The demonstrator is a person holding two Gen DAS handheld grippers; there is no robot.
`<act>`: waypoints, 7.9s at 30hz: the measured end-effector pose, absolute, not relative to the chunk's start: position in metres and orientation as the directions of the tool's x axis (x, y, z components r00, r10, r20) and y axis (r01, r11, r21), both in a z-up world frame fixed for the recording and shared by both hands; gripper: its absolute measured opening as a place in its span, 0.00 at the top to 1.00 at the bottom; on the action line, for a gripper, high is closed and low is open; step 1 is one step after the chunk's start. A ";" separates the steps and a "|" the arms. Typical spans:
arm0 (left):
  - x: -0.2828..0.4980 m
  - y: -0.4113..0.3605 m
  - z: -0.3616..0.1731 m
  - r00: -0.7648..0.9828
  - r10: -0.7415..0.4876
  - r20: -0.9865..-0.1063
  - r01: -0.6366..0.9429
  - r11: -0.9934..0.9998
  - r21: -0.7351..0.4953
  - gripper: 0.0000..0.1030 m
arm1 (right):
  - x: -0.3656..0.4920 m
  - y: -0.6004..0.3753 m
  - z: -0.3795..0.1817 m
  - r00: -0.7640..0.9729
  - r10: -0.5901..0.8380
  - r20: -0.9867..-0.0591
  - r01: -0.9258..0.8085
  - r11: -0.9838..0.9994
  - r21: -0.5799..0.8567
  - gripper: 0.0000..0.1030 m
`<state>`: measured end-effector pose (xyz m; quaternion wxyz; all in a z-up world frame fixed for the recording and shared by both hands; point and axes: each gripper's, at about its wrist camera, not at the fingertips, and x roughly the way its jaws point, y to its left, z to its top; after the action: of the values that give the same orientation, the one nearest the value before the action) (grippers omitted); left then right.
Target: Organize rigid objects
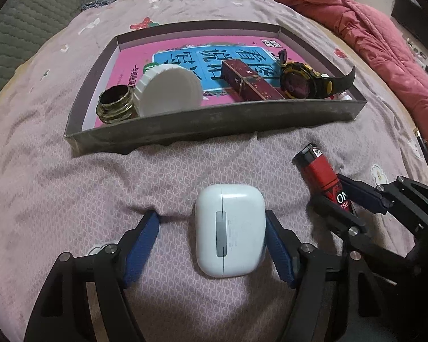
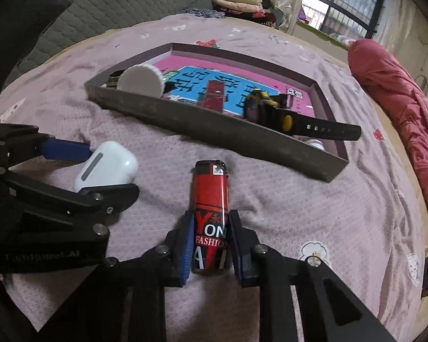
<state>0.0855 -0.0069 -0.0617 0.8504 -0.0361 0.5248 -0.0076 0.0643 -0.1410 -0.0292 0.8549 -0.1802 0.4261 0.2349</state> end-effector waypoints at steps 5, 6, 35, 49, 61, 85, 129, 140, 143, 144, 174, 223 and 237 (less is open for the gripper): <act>0.082 -0.015 -0.063 0.459 -0.007 -0.889 -0.005 1.000 -0.011 0.29 | 0.070 -0.151 -0.026 0.527 0.277 -0.803 -0.528 0.848 -0.053 0.77; 0.082 -0.015 -0.063 0.461 -0.004 -0.887 -0.005 1.000 -0.007 0.31 | 0.071 -0.153 -0.025 0.527 0.283 -0.801 -0.523 0.851 -0.043 0.77; 0.075 -0.018 -0.042 0.519 -0.034 -0.854 0.020 0.999 -0.028 0.54 | 0.078 -0.181 -0.017 0.517 0.345 -0.783 -0.459 0.884 0.087 0.77; 0.068 -0.005 -0.032 0.534 -0.044 -0.844 -0.009 0.998 -0.058 0.54 | 0.071 -0.172 -0.014 0.504 0.359 -0.785 -0.485 0.870 0.087 0.77; 0.068 0.022 -0.002 0.581 -0.027 -0.813 -0.060 0.995 -0.076 0.54 | 0.068 -0.170 0.017 0.538 0.393 -0.746 -0.497 0.862 0.095 0.77; 0.141 0.005 0.032 0.630 -0.061 -0.774 -0.021 0.995 -0.095 0.54 | 0.115 -0.167 0.058 0.575 0.425 -0.699 -0.510 0.854 0.100 0.77; 0.183 0.017 -0.017 0.572 -0.093 -0.815 -0.021 0.992 -0.128 0.60 | 0.167 -0.114 0.004 0.483 0.390 -0.784 -0.564 0.823 0.063 0.77; 0.182 0.018 -0.015 0.573 -0.088 -0.815 -0.025 0.992 -0.125 0.61 | 0.166 -0.113 0.004 0.479 0.391 -0.786 -0.565 0.822 0.065 0.77; 0.181 0.019 -0.015 0.572 -0.096 -0.814 -0.026 0.990 -0.135 0.61 | 0.166 -0.114 0.004 0.477 0.395 -0.785 -0.562 0.824 0.073 0.77; 0.181 0.020 -0.014 0.573 -0.097 -0.814 -0.027 0.990 -0.137 0.61 | 0.166 -0.115 0.004 0.477 0.396 -0.785 -0.559 0.826 0.078 0.77; 0.175 0.023 -0.012 0.579 -0.084 -0.811 -0.040 0.990 -0.132 0.60 | 0.165 -0.120 0.008 0.490 0.387 -0.781 -0.527 0.845 0.088 0.77; 0.151 0.039 0.026 0.630 0.017 -0.776 -0.151 0.983 -0.101 0.41 | 0.151 -0.142 0.051 0.591 0.357 -0.723 -0.448 0.891 0.072 0.53; 0.127 0.043 0.045 0.627 0.068 -0.776 -0.202 0.976 -0.078 0.28 | 0.129 -0.152 0.074 0.635 0.325 -0.701 -0.410 0.911 0.051 0.47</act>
<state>0.1272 0.0426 0.0448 0.8984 -0.0789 0.4254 0.0753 0.1289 -0.1517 0.0735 0.9023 -0.0564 0.3756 0.2039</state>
